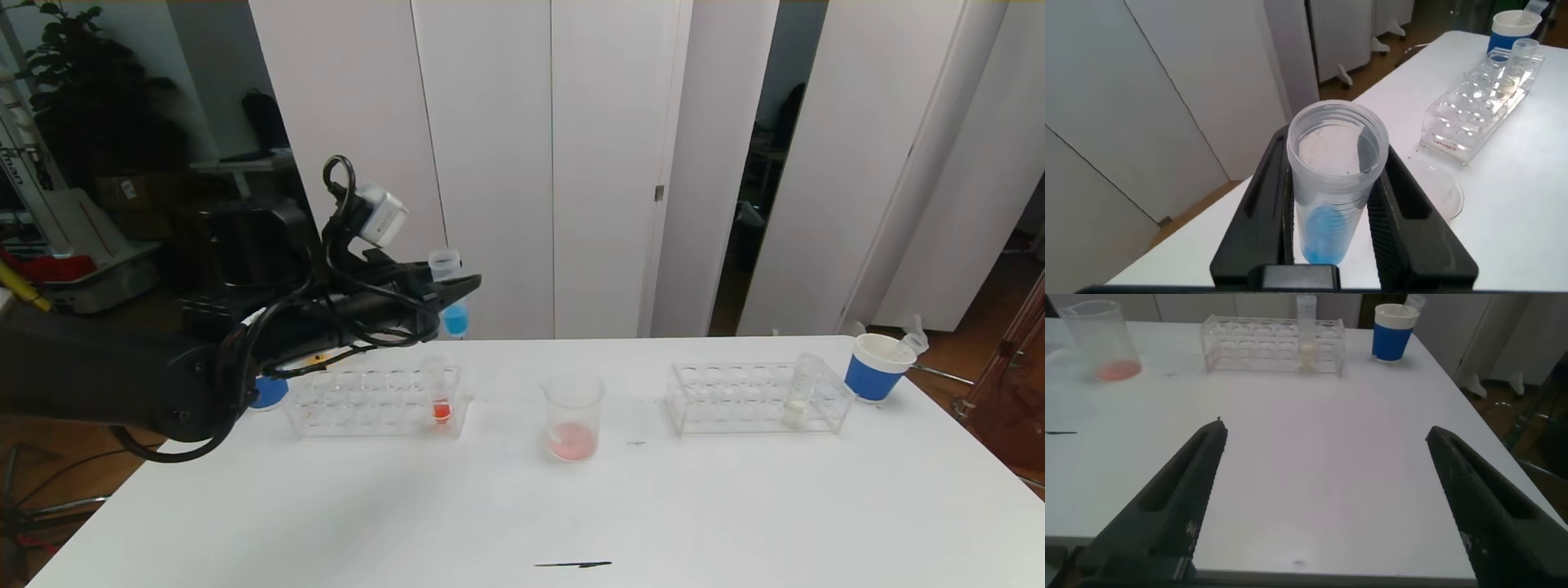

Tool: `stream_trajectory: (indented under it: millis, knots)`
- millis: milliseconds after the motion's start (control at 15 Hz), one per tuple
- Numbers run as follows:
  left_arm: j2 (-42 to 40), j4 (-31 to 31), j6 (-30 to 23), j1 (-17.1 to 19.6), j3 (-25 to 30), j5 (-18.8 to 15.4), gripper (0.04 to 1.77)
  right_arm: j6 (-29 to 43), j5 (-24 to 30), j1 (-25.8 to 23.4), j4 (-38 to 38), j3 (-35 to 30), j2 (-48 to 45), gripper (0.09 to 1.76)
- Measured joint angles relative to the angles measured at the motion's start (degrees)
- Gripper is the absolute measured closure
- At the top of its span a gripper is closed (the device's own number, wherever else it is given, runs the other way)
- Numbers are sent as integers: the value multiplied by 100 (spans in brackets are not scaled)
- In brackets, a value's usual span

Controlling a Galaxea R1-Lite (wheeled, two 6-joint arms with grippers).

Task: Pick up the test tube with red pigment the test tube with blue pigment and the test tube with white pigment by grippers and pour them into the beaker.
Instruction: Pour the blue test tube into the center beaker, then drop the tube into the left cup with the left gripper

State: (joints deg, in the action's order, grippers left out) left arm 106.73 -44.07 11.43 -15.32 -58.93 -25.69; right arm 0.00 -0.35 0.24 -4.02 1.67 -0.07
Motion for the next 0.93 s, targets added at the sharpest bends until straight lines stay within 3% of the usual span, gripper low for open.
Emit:
stream_trajectory:
  millis: [600,933]
  knots:
    - [805,-91,1458,-623,-623,-133,121,0,0,2,1,0,0,10]
    - [1204,-322,2743,-833,-851,-133,121,0,2,0,1,0,0,10]
